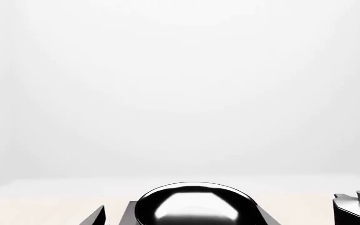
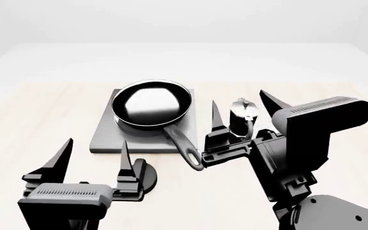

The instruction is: Put the frying pan on the stove.

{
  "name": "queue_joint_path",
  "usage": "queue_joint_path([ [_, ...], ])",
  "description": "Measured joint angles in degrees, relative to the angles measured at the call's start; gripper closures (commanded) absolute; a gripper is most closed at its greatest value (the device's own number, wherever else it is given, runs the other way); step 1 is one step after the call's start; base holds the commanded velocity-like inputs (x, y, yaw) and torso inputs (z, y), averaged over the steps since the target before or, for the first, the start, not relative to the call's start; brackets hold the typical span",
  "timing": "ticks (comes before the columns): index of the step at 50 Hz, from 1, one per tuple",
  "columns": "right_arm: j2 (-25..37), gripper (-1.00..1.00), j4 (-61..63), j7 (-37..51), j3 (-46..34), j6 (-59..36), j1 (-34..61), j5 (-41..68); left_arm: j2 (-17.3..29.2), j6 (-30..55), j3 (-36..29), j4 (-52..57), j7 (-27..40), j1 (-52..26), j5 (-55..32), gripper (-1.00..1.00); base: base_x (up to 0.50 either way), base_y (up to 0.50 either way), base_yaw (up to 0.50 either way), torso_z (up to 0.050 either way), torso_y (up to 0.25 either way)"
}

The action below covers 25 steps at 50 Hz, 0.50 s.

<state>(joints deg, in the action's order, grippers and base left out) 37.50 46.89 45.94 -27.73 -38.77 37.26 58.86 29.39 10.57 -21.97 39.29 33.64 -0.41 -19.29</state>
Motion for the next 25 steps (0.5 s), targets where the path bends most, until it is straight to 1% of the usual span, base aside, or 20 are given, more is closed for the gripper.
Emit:
queue_joint_path([
  [25,3.6,-1.00,9.9,8.1,3.6,-0.3,2.1,8.2,2.2,2.1,0.5,8.0,2.3,1.7,0.6,-1.00,0.00,0.00,0.00,0.000,0.000],
])
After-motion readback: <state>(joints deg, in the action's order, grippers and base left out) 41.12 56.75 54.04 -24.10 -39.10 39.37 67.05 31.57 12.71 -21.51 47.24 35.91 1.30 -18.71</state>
